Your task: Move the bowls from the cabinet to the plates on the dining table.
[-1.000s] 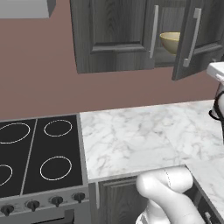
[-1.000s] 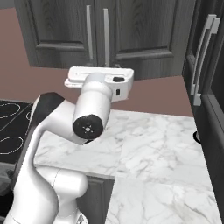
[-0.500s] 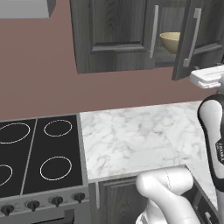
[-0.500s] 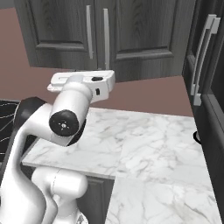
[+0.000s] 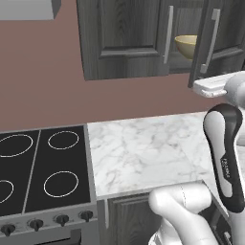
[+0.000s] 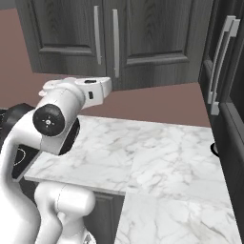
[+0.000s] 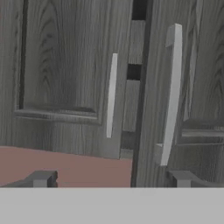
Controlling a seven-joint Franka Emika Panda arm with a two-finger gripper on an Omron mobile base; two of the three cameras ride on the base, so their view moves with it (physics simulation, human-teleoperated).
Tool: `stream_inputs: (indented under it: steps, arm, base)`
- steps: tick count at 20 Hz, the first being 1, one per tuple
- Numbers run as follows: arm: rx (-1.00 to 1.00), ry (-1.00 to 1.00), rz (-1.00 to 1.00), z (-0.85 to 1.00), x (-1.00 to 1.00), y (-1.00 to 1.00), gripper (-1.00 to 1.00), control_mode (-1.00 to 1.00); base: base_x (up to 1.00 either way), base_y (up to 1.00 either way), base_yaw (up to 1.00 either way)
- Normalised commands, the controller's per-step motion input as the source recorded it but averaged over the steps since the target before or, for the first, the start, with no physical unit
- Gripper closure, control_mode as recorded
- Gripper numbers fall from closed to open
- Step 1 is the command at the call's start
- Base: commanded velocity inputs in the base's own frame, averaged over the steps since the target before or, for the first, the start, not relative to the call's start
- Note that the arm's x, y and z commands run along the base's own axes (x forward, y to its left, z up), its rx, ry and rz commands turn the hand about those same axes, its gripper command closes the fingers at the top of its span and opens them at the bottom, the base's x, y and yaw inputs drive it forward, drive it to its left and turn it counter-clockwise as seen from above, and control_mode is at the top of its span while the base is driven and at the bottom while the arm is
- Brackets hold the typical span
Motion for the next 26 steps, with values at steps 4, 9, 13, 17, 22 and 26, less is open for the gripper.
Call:
stream_inputs:
  steps: [4, 9, 13, 17, 22, 26]
  arm:
    - [0.05, 0.24, 0.00, 0.00, 0.00, 0.24, -1.00, -1.00]
    - [0.03, 0.24, 0.00, -0.05, 0.00, 0.31, -1.00, -1.00]
    - [0.00, 0.24, 0.00, -0.17, 0.00, 0.32, -1.00, -1.00]
    - [-0.01, 0.22, 0.00, -0.21, 0.00, 0.33, -1.00, -1.00]
    - [-0.16, 0.15, 0.00, -0.20, 0.00, 0.32, -1.00, -1.00]
    - [-0.27, 0.07, 0.00, -0.05, 0.00, 0.24, -1.00, -1.00]
  base:
    - [0.00, 0.00, 0.00]
    - [0.00, 0.00, 0.00]
    - [0.00, 0.00, 0.00]
    - [0.00, 0.00, 0.00]
    - [0.00, 0.00, 0.00]
    - [0.00, 0.00, 0.00]
